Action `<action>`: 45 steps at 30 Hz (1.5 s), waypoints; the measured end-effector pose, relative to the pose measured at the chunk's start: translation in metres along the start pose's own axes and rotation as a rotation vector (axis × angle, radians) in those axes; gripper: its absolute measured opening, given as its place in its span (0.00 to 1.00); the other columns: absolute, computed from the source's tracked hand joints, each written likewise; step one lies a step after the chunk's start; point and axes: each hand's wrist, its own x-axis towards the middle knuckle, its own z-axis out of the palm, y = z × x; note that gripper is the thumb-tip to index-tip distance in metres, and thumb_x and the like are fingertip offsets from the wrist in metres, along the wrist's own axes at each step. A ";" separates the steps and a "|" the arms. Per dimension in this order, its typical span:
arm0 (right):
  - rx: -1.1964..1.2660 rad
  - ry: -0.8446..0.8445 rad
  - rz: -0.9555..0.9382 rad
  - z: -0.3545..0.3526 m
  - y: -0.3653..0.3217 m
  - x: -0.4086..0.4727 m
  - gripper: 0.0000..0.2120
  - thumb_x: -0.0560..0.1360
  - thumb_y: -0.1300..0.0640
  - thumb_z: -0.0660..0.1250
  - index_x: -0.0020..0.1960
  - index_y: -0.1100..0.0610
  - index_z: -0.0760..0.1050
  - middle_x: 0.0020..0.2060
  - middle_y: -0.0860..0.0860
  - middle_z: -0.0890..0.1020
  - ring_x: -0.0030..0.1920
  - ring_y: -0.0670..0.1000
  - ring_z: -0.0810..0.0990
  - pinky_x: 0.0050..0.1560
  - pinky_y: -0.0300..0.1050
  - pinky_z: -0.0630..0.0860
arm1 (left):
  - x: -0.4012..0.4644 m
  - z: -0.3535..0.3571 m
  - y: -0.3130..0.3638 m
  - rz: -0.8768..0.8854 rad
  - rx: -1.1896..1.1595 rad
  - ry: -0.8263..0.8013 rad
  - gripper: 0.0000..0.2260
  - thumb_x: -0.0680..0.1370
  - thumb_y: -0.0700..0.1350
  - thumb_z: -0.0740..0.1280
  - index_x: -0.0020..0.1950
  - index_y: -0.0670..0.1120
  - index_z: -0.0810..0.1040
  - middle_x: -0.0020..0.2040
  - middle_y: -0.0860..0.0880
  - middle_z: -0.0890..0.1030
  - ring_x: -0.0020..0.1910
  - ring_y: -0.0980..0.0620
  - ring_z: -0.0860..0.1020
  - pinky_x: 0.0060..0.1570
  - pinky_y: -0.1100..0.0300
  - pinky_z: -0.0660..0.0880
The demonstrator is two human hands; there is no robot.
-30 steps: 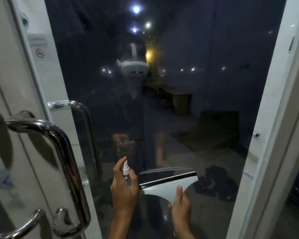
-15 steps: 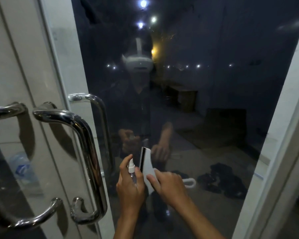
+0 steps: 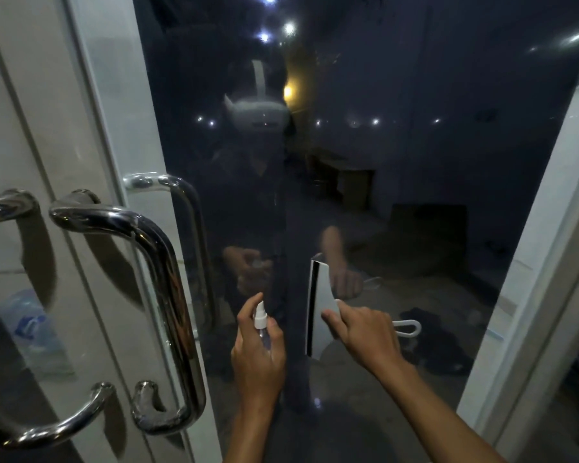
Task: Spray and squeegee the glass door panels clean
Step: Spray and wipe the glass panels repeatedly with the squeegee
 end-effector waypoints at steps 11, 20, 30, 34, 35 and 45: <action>0.180 0.080 0.200 0.013 0.069 -0.025 0.34 0.77 0.30 0.41 0.59 0.49 0.76 0.46 0.55 0.85 0.49 0.61 0.82 0.46 0.52 0.74 | -0.024 0.022 0.026 -0.020 0.018 0.037 0.18 0.78 0.55 0.56 0.68 0.58 0.67 0.50 0.49 0.80 0.41 0.46 0.81 0.38 0.48 0.78; 0.598 0.045 0.381 0.035 0.078 -0.032 0.22 0.81 0.40 0.56 0.46 0.56 0.78 0.38 0.57 0.82 0.44 0.61 0.81 0.40 0.48 0.67 | -0.054 0.028 0.031 -0.032 0.062 0.035 0.17 0.79 0.51 0.59 0.68 0.58 0.67 0.47 0.49 0.80 0.38 0.53 0.79 0.36 0.56 0.73; 1.418 0.092 0.927 0.085 0.010 -0.057 0.21 0.83 0.41 0.53 0.52 0.56 0.75 0.44 0.55 0.83 0.42 0.51 0.82 0.39 0.41 0.78 | -0.060 0.022 0.020 -0.034 0.089 0.009 0.17 0.80 0.47 0.60 0.68 0.55 0.67 0.46 0.50 0.78 0.36 0.56 0.77 0.36 0.60 0.70; 1.365 0.057 0.964 0.098 0.000 -0.057 0.25 0.82 0.38 0.51 0.55 0.58 0.76 0.45 0.55 0.83 0.40 0.51 0.82 0.47 0.50 0.82 | -0.067 0.012 0.003 -0.083 0.120 -0.025 0.17 0.81 0.42 0.63 0.68 0.55 0.67 0.48 0.51 0.78 0.38 0.51 0.78 0.40 0.58 0.70; 1.347 0.025 0.987 0.104 0.001 -0.066 0.24 0.82 0.38 0.51 0.56 0.56 0.75 0.47 0.55 0.82 0.42 0.51 0.82 0.50 0.51 0.81 | -0.069 0.009 0.001 -0.088 0.124 -0.036 0.18 0.81 0.40 0.64 0.69 0.55 0.67 0.49 0.51 0.78 0.40 0.51 0.78 0.41 0.58 0.71; 1.199 -0.019 0.948 0.106 -0.015 -0.107 0.28 0.81 0.38 0.51 0.63 0.59 0.75 0.51 0.54 0.81 0.53 0.57 0.82 0.49 0.44 0.79 | -0.062 -0.011 -0.009 -0.070 0.110 -0.062 0.17 0.79 0.45 0.61 0.69 0.53 0.68 0.51 0.52 0.77 0.44 0.68 0.74 0.42 0.60 0.69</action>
